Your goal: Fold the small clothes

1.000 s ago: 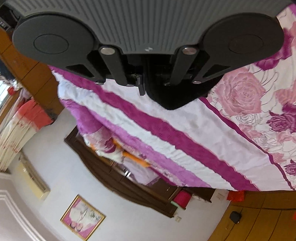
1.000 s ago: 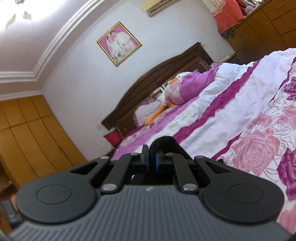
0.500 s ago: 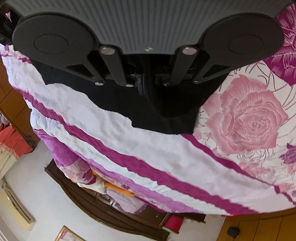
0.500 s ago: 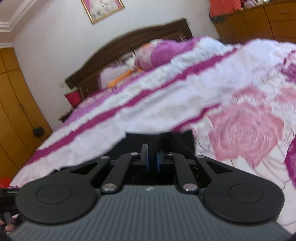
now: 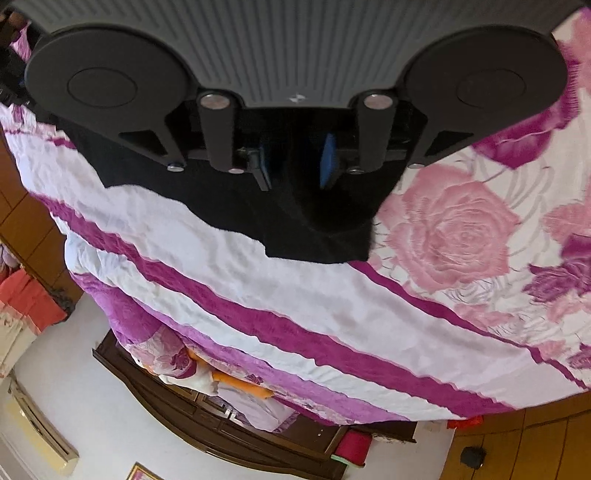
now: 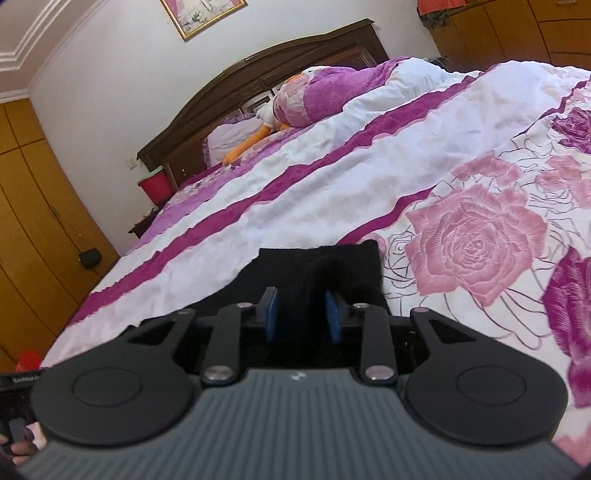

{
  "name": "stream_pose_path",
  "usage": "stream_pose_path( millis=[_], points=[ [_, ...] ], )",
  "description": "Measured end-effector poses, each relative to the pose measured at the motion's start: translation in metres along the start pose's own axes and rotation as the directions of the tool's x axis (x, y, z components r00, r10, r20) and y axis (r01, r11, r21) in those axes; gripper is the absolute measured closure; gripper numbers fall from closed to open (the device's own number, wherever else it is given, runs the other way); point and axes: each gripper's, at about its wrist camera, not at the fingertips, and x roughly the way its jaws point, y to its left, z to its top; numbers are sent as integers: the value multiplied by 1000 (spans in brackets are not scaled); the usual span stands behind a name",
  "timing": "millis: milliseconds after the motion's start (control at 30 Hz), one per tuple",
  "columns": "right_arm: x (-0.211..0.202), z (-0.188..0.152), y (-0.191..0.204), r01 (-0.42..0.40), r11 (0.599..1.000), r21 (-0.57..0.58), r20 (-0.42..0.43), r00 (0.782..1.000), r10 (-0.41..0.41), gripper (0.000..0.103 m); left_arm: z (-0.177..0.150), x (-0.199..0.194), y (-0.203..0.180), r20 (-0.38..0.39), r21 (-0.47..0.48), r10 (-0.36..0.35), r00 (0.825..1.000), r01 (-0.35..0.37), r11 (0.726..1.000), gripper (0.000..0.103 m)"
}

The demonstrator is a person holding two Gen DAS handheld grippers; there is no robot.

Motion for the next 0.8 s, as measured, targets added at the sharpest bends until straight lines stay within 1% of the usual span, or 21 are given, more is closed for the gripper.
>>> stream_pose_path(
  millis=[167, 300, 467, 633, 800],
  points=[
    [-20, 4, 0, -32, 999, 16, -2, 999, 32, 71, -5, -29, -1, 9, 39, -3, 1000, 3, 999, 61],
    [-35, 4, 1, -58, 998, 7, -7, 998, 58, 70, -11, -48, -4, 10, 46, -17, 1000, 17, 999, 60],
    [-44, -3, 8, -80, 995, -57, -33, 996, 78, 70, -19, -65, -15, 15, 89, -48, 999, 47, 995, 59],
    [-41, -10, 15, -76, 988, -135, -62, 996, 68, 70, -28, -61, -26, -15, 140, -57, 998, 59, 988, 59],
    [-28, -15, 20, -76, 977, -201, -86, 995, 60, 70, -36, -38, -33, -39, 204, -42, 998, 49, 978, 59]
  ],
)
